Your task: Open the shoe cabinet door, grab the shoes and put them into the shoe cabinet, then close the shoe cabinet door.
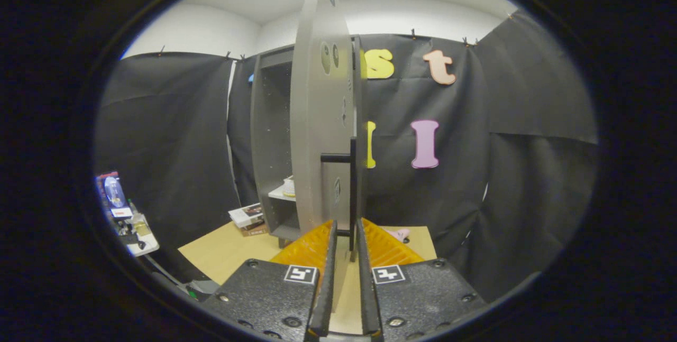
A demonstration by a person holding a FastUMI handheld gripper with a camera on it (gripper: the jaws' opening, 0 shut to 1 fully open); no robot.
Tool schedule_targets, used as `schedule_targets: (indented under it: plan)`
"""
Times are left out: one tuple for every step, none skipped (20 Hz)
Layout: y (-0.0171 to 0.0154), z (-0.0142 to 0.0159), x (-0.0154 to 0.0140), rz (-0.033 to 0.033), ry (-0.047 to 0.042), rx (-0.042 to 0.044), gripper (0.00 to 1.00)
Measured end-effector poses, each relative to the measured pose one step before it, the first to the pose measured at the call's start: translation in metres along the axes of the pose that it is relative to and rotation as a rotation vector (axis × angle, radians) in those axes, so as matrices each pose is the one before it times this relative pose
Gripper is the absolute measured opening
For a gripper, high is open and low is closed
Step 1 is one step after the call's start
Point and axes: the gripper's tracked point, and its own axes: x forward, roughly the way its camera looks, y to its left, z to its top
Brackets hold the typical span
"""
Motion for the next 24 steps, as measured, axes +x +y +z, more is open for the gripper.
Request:
schedule_targets:
  plan:
    - [0.00153, 0.00135, -0.00301, -0.01236, -0.00566, -0.00203, 0.34]
    - [0.00415, 0.0013, -0.00236, -0.0023, -0.00487, -0.00193, 0.42]
    - [0.00663, 0.00168, -0.00265, -0.00089, -0.00358, -0.01099, 0.51]
    - [0.00147, 0.00134, -0.00259, -0.01252, -0.00342, -0.00593, 0.6]
    - [0.00126, 0.00128, -0.00218, -0.0154, -0.00457, -0.00261, 0.69]
    - [0.00641, -0.00018, -0.00103, 0.0002, -0.00185, -0.00189, 0.77]
    - [0.00403, -0.00104, 0.00074, -0.00527, 0.00572, 0.00112, 0.79]
    - [0.00481, -0.00429, -0.00091, -0.0099, 0.01184, 0.00839, 0.89]
    - [0.00721, -0.00532, -0.00109, -0.00686, 0.018, 0.01564, 0.93]
    - [0.00828, -0.00499, -0.00121, -0.00641, 0.01084, 0.02128, 0.97]
    - [0.00497, -0.00673, 0.0013, -0.01088, 0.01665, 0.01548, 0.97]
    - [0.00667, -0.01182, 0.00185, -0.01155, 0.02961, 0.02063, 0.97]
    - [0.01098, -0.01243, 0.00197, -0.0026, 0.02387, 0.01434, 0.97]
    - [0.00672, -0.01444, 0.00481, -0.00928, 0.02942, 0.00758, 0.97]
    - [0.00864, -0.01842, 0.01194, -0.00754, 0.02424, 0.00333, 0.97]
    - [0.00588, -0.0174, 0.01135, -0.01238, 0.02954, -0.00351, 0.97]
    - [0.00713, -0.0196, 0.01376, -0.01, 0.02522, -0.00257, 0.97]
    - [0.00667, -0.01744, 0.01335, -0.00382, 0.03222, -0.00968, 0.98]
    - [0.00935, -0.01944, 0.016, -0.00023, 0.03447, -0.0082, 0.98]
    - [0.00707, -0.01663, 0.01511, 0.00568, 0.03456, -0.00291, 0.98]
    - [0.00729, -0.01583, 0.01939, 0.00348, 0.03079, 0.00341, 0.98]
    - [0.00376, -0.01619, 0.01784, -0.0018, 0.04363, -0.00115, 0.98]
    - [0.00344, -0.01758, 0.02013, 0.0009, 0.04149, -0.00002, 0.98]
    - [0.00176, -0.0128, 0.01745, -0.00248, 0.03453, 0.00516, 0.98]
